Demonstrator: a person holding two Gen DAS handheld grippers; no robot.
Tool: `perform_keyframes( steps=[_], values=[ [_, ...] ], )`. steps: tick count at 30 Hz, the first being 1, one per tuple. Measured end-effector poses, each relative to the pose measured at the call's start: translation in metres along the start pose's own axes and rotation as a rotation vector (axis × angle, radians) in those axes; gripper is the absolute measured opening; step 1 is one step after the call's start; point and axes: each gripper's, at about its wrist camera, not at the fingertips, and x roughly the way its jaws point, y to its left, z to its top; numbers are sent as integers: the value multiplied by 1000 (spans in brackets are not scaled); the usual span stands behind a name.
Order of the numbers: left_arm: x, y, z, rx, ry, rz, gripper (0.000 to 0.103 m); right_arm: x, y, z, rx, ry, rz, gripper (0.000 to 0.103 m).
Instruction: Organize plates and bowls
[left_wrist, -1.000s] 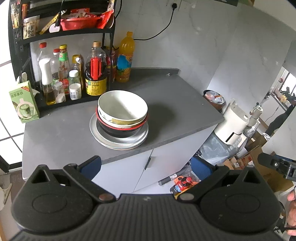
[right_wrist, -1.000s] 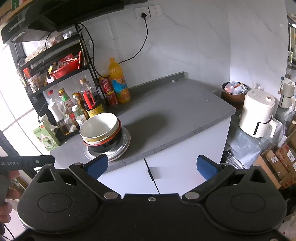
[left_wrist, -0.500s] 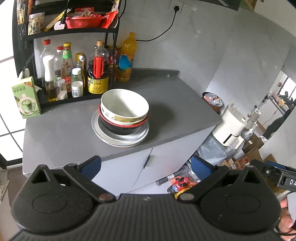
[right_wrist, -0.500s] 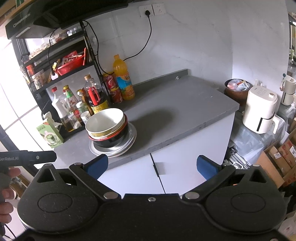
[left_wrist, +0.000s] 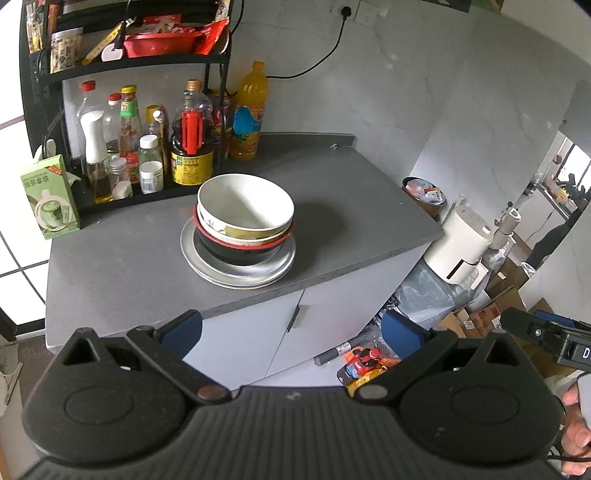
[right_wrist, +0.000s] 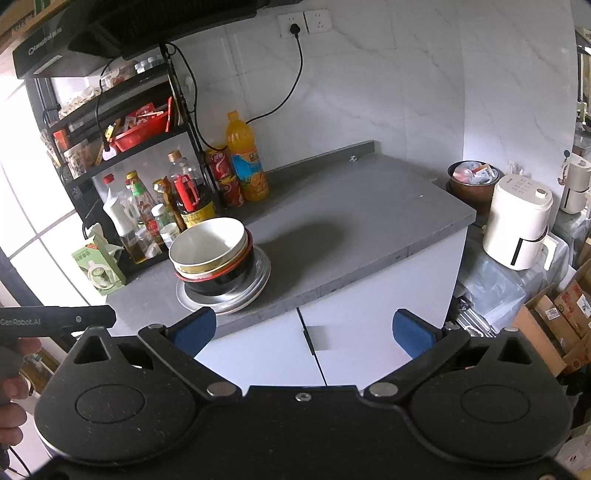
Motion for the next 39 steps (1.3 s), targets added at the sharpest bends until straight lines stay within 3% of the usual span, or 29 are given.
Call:
perform_keyframes(
  steps=[39],
  values=[
    [10, 0, 6, 15, 14, -4, 102, -2, 7, -1, -3, -18, -7, 103]
  ],
)
